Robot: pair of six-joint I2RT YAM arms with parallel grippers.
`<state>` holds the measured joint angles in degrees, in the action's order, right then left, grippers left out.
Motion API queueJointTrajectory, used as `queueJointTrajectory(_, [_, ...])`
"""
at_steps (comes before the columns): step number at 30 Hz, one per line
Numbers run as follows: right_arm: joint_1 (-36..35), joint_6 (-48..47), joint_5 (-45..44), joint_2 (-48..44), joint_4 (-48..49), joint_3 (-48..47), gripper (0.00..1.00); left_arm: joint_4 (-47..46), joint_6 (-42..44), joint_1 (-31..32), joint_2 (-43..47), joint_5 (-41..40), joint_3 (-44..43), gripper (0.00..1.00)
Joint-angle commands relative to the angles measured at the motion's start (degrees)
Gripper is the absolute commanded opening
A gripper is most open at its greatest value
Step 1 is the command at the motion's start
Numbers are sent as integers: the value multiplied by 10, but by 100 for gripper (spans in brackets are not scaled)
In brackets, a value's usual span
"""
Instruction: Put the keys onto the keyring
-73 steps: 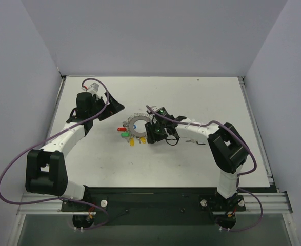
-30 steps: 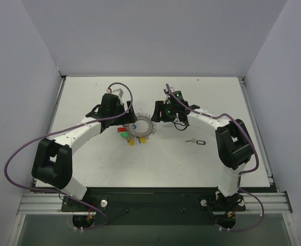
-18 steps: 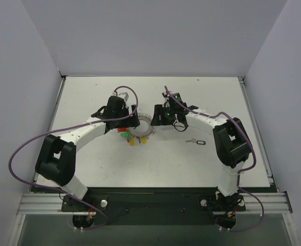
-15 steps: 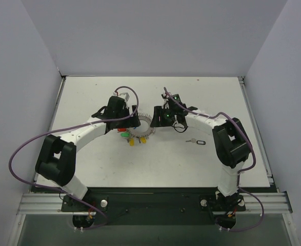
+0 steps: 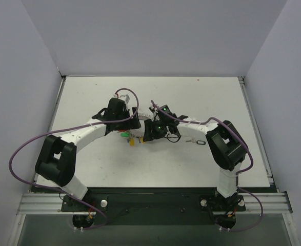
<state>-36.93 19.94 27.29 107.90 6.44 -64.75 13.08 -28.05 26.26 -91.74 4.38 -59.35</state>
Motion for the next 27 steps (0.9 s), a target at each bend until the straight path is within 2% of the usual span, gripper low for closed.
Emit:
queueJointTrajectory(1, [-3, -20, -10, -7, 16, 2, 42, -24, -4, 5, 24, 8, 4, 93])
queueJointTrajectory(12, [0, -41, -19, 25, 32, -12, 40, -30, -4, 5, 30, 12, 10, 93])
queueJointTrajectory(18, [0, -39, -23, 37, 64, -3, 36, -30, -4, 5, 33, 11, 13, 93])
queueJointTrajectory(21, [0, -37, -24, 43, 74, -9, 29, -30, -3, 5, 34, 12, 16, 93])
queueJointTrajectory(25, [0, -39, -20, 48, 74, -16, 0, -34, -4, 5, 46, 12, 24, 93])
queueJointTrajectory(27, [0, -41, -16, 36, 79, -10, 0, -35, -5, 5, 53, 7, 31, 93])
